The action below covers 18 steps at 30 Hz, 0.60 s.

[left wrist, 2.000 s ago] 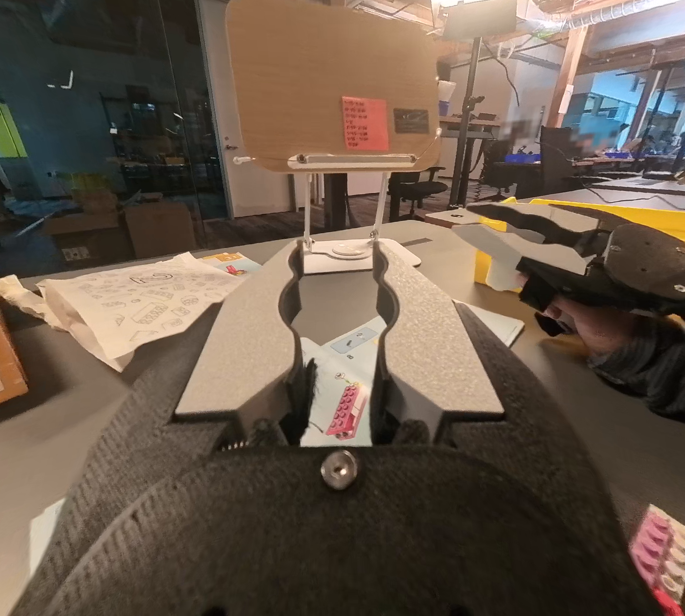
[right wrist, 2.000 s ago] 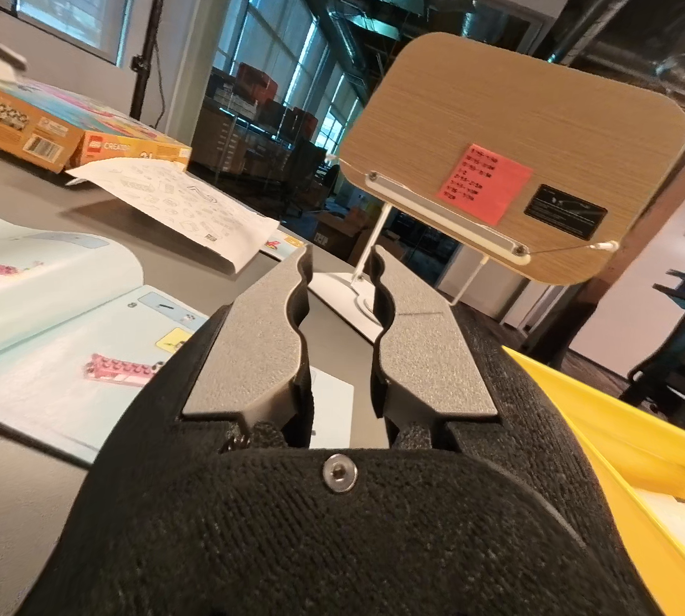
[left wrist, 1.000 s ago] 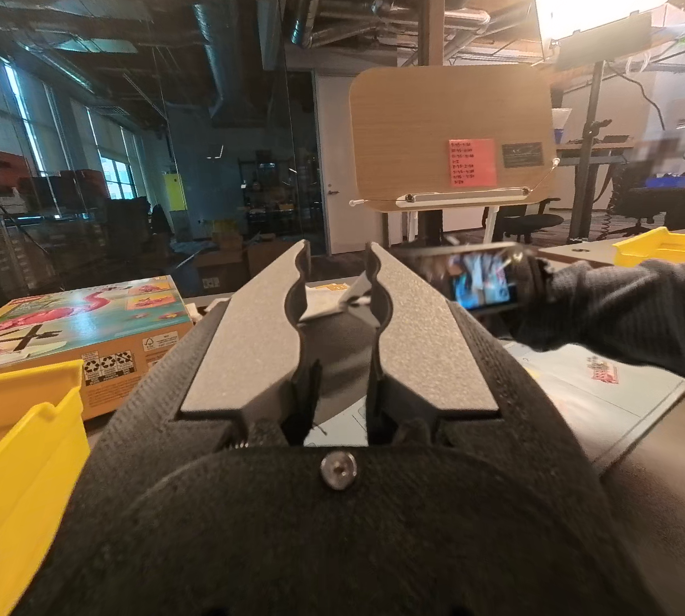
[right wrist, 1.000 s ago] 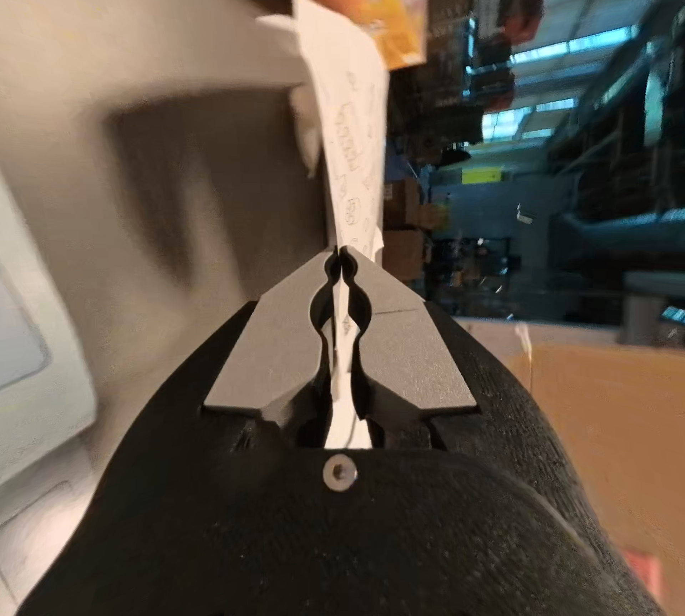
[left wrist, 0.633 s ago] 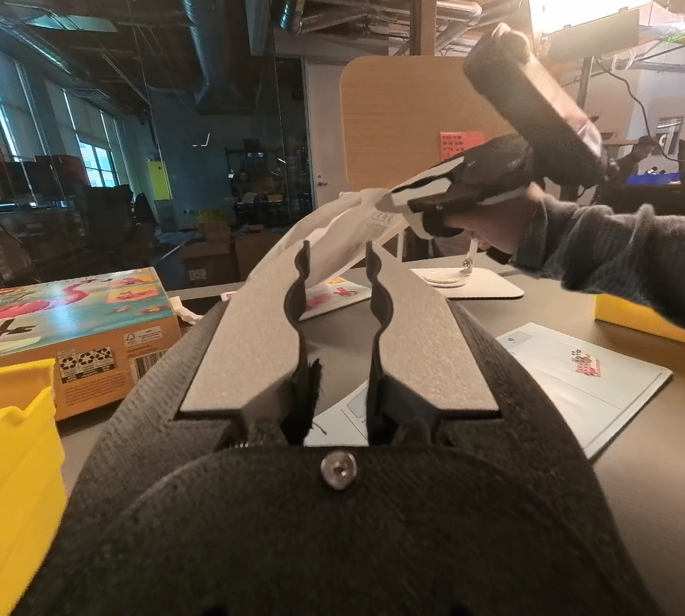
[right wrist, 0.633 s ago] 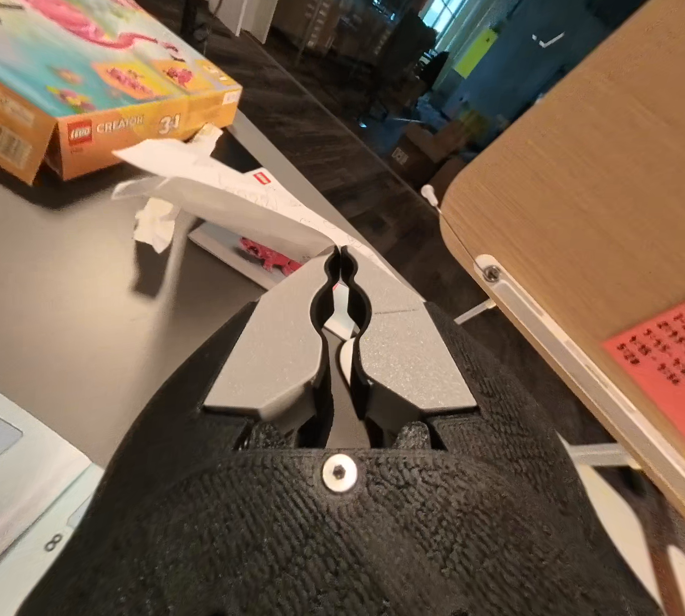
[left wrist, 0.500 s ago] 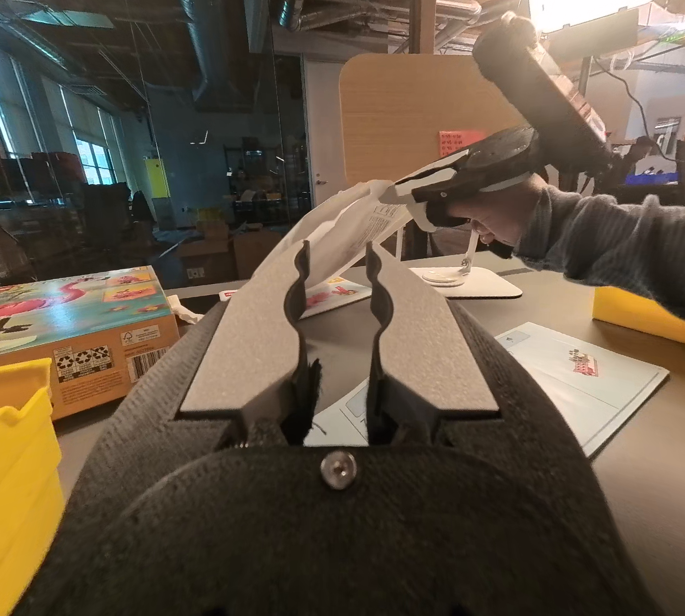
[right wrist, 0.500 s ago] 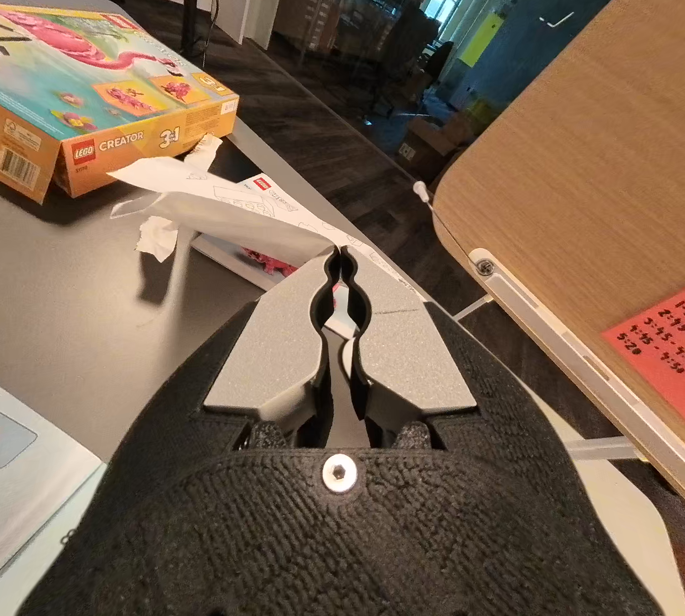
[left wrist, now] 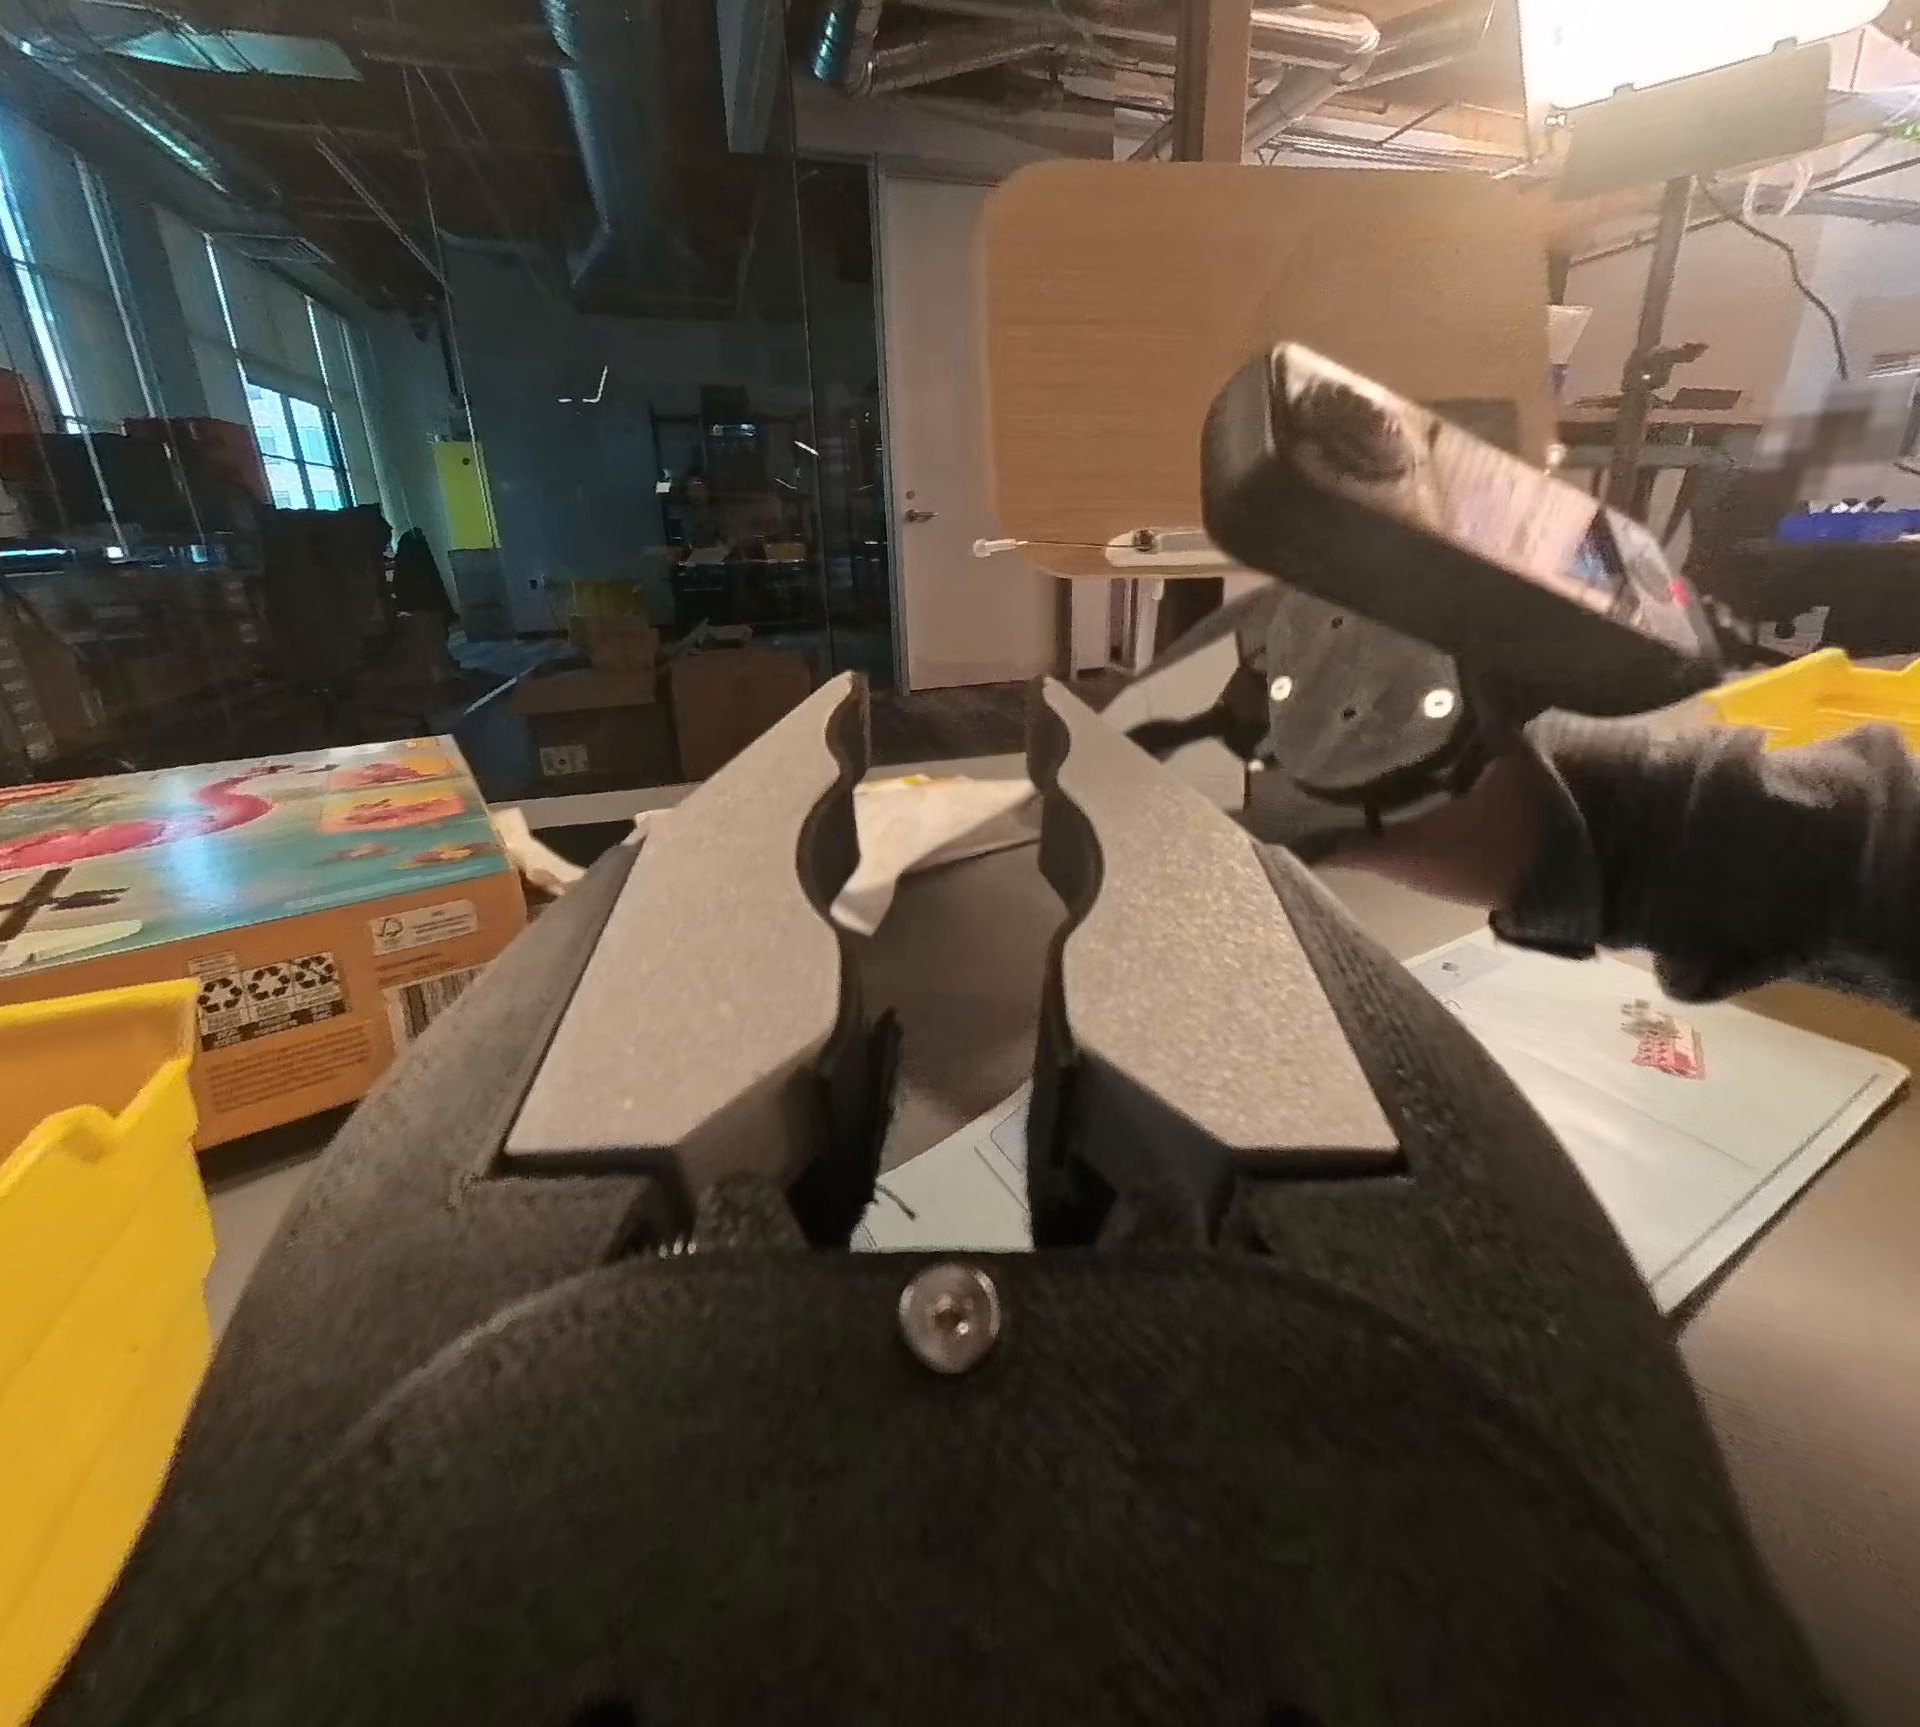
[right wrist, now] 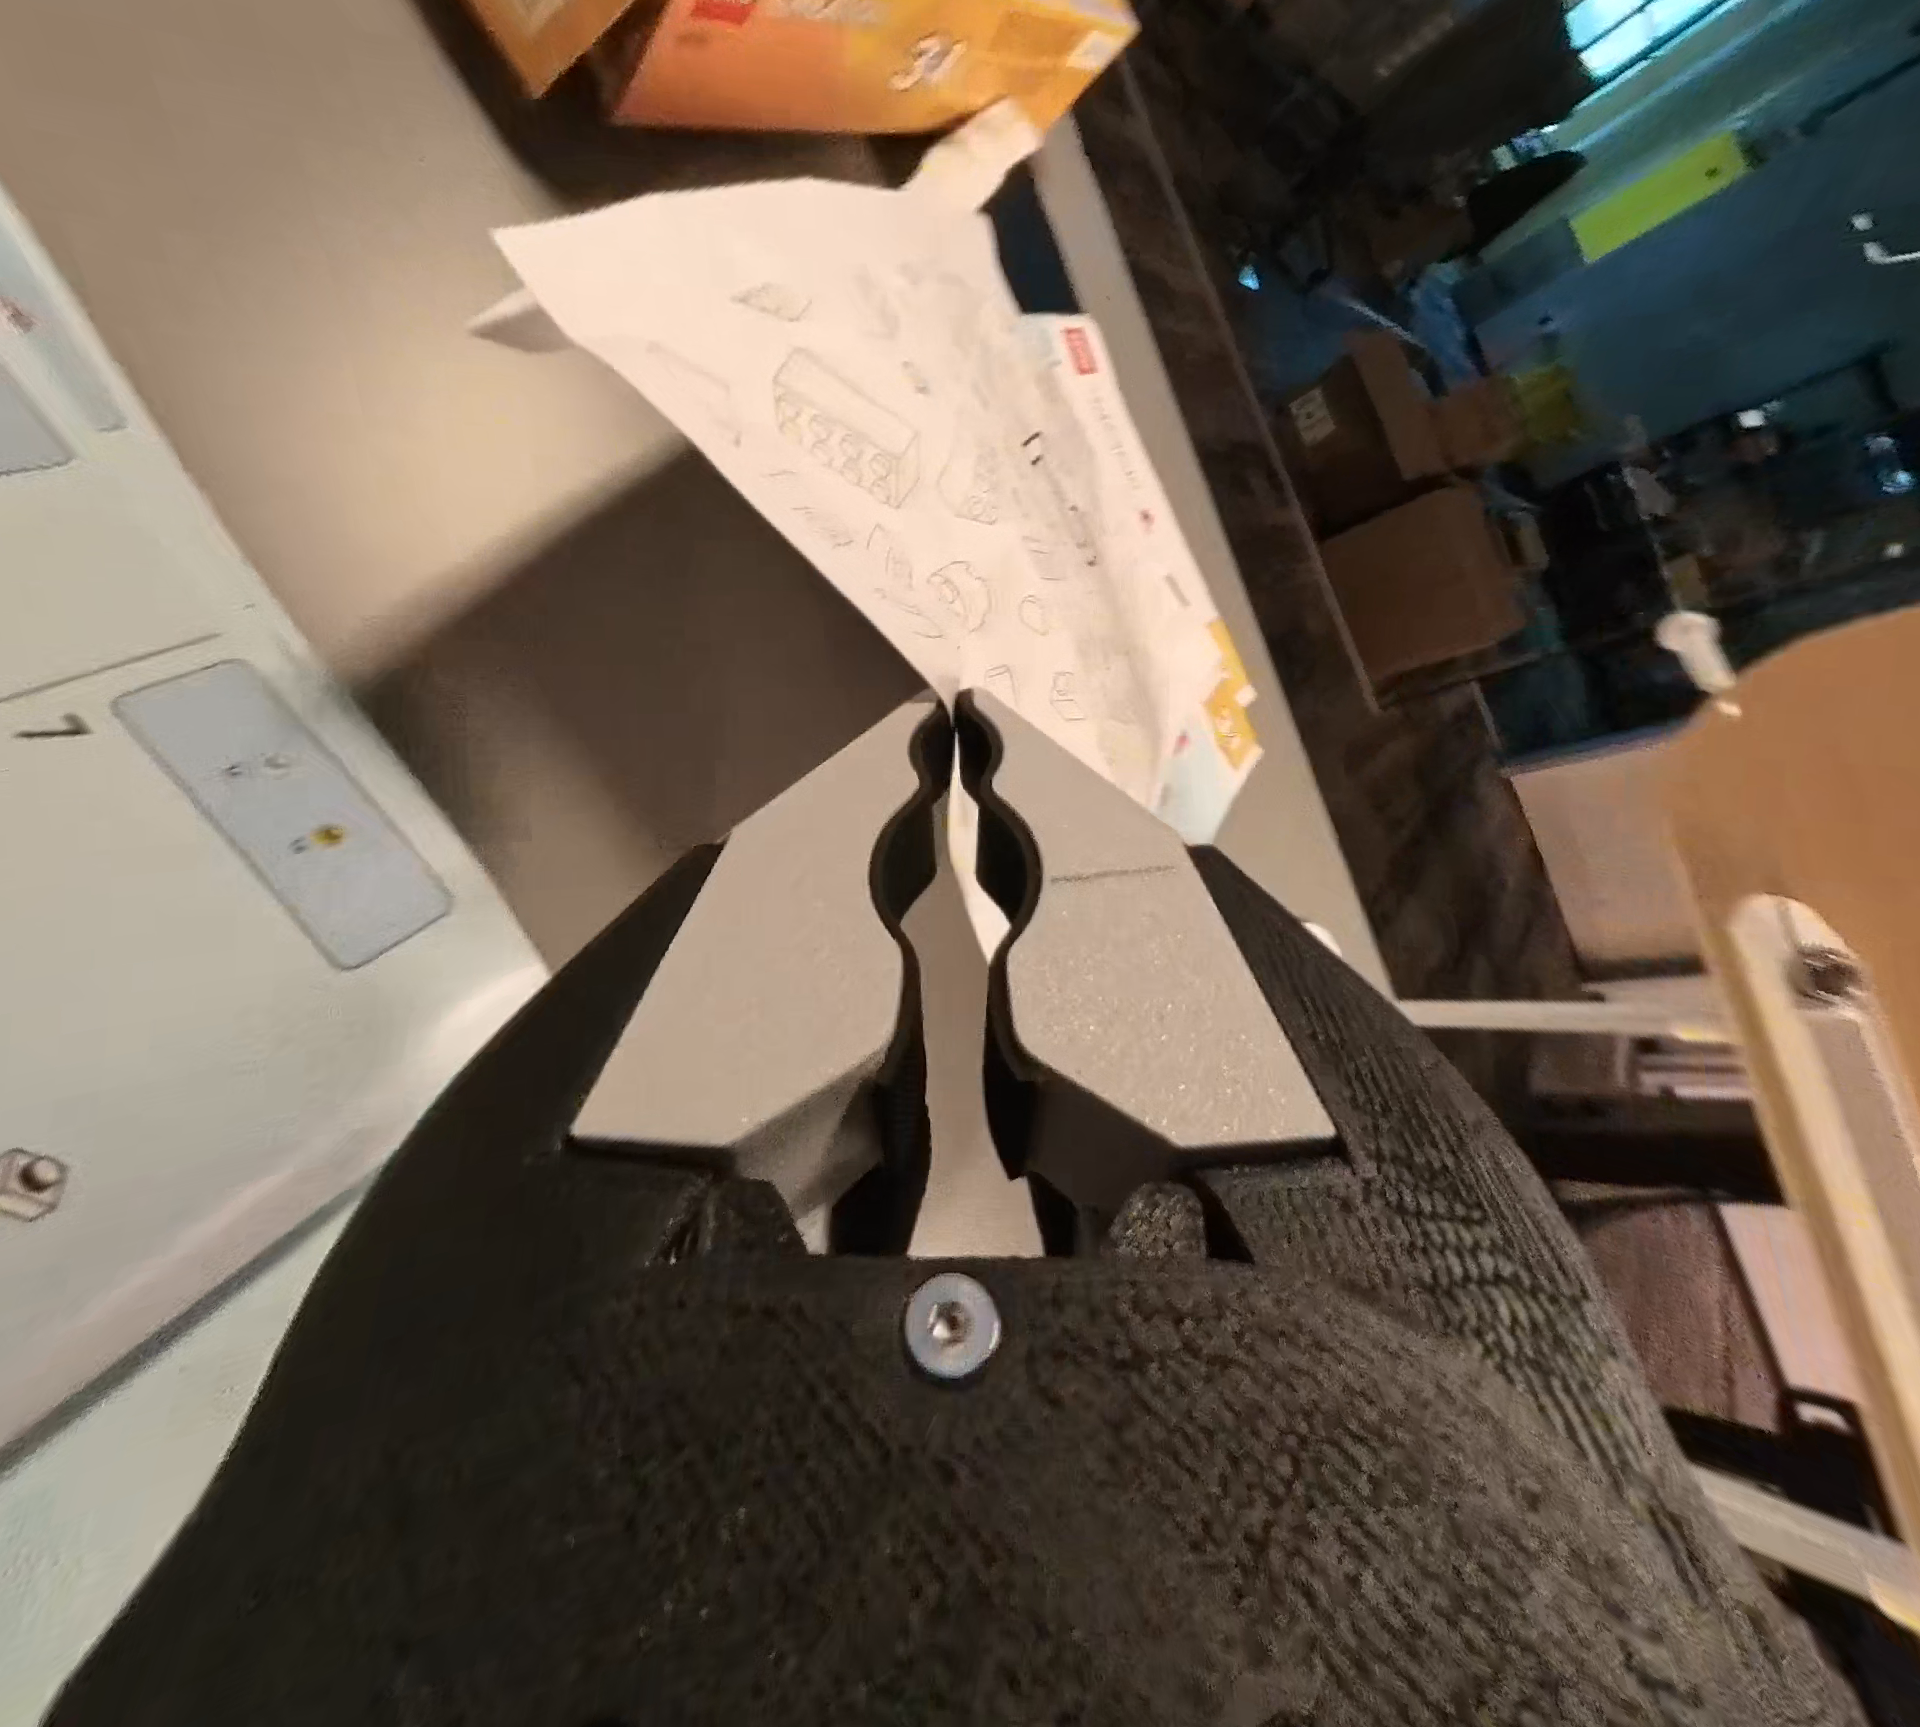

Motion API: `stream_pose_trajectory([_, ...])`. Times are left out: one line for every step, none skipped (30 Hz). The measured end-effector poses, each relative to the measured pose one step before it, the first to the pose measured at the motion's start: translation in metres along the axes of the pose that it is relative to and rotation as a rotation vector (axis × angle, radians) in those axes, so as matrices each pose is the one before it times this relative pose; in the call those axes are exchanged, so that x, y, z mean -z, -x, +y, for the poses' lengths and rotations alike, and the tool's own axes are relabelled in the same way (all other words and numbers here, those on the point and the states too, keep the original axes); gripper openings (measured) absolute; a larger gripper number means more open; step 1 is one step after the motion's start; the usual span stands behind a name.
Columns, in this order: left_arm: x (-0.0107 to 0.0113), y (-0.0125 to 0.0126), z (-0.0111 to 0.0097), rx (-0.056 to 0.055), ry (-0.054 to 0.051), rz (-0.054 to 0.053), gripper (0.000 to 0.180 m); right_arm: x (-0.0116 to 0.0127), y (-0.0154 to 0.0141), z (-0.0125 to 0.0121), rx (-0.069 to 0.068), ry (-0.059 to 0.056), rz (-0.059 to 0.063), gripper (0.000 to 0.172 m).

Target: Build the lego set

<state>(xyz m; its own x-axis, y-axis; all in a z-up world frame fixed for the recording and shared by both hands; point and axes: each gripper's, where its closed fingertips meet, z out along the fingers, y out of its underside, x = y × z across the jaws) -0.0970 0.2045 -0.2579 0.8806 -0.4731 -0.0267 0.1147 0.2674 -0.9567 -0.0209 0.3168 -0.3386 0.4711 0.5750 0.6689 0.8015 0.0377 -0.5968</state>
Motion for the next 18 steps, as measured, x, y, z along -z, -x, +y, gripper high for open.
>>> stream_pose_trajectory([0.00019, 0.00256, 0.0002, 0.0079, 0.0006, -0.0072, 0.029, -0.0033, 0.00799, 0.00149, -0.012, 0.0014, -0.0301, 0.0])
stream_pose_trajectory([0.00039, 0.0022, 0.00017, 0.0071, 0.0003, -0.0059, 0.029, -0.00144, 0.0074, -0.0008, -0.0384, -0.0149, -0.0409, 0.004])
stream_pose_trajectory([0.00048, 0.00181, -0.00006, 0.0051, -0.0003, -0.0043, 0.029, 0.00117, 0.00355, -0.00211, -0.0646, -0.0227, -0.0317, 0.014])
stream_pose_trajectory([0.00044, 0.00138, -0.0001, 0.0, -0.0005, -0.0035, 0.029, 0.00344, -0.00027, -0.00161, -0.0731, -0.0165, -0.0195, 0.031])
stream_pose_trajectory([0.00032, 0.00137, -0.00008, -0.002, 0.0001, -0.0043, 0.029, 0.00584, -0.00221, -0.00141, -0.0708, -0.0151, -0.0123, 0.045])
stream_pose_trajectory([0.00012, 0.00077, 0.00017, 0.0013, 0.0007, -0.0023, 0.029, 0.00859, -0.00306, -0.00208, -0.0629, -0.0257, -0.0058, 0.056])
stream_pose_trajectory([-0.00016, -0.00022, 0.00041, 0.004, 0.0016, 0.0015, 0.029, 0.01126, -0.00307, -0.00263, -0.0517, -0.0364, -0.0009, 0.061])
stream_pose_trajectory([-0.00026, -0.00076, 0.0005, 0.0009, 0.0019, 0.0034, 0.029, 0.01383, -0.00212, -0.00262, -0.0432, -0.0435, -0.0016, 0.063])
stream_pose_trajectory([-0.00033, -0.00099, 0.00062, -0.0023, 0.0019, 0.0022, 0.029, 0.01561, -0.00102, -0.00214, -0.0374, -0.0477, -0.0016, 0.064])
stream_pose_trajectory([-0.0004, -0.00154, 0.00065, -0.003, 0.0027, 0.0036, 0.029, 0.01688, -0.0016, -0.00158, -0.032, -0.053, 0.0099, 0.064])
stream_pose_trajectory([-0.00041, -0.00187, 0.00041, -0.0031, 0.0018, 0.0057, 0.029, 0.01797, -0.00269, -0.00098, -0.0256, -0.0575, 0.0248, 0.063])
stream_pose_trajectory([-0.00043, -0.0021, 0.00018, -0.0013, 0.0004, 0.0062, 0.029, 0.01876, -0.00305, -0.00035, -0.0184, -0.0602, 0.0339, 0.063])
stream_pose_trajectory([-0.00067, -0.00282, 0.0004, -0.0015, 0.0014, 0.0102, 0.029, 0.0191, -0.00382, 0.00065, -0.0128, -0.0581, 0.0457, 0.061])
stream_pose_trajectory([-0.00063, -0.00301, 0.00101, -0.0026, 0.0041, 0.0096, 0.029, 0.01937, -0.00575, 0.00111, -0.0048, -0.0572, 0.0626, 0.061])
stream_pose_trajectory([-0.00068, -0.00314, 0.00127, -0.0048, 0.0057, 0.0099, 0.029, 0.01973, -0.0071, -0.00017, 0.0038, -0.0647, 0.0741, 0.062])
stream_pose_trajectory([-0.0006, -0.00333, 0.00119, -0.0071, 0.0055, 0.0111, 0.03, 0.01909, -0.00485, -0.0017, -0.0024, -0.0673, 0.0543, 0.06])
stream_pose_trajectory([-0.00029, -0.00288, 0.00066, -0.0085, 0.0041, 0.0091, 0.03, 0.01593, -0.00283, 0.00048, -0.0123, -0.0418, 0.0318, 0.056])
stream_pose_trajectory([-0.00006, -0.00197, -0.00009, -0.0119, 0.0006, 0.0054, 0.029, 0.01156, -0.0024, 0.00037, -0.0091, -0.0246, 0.0203, 0.056])
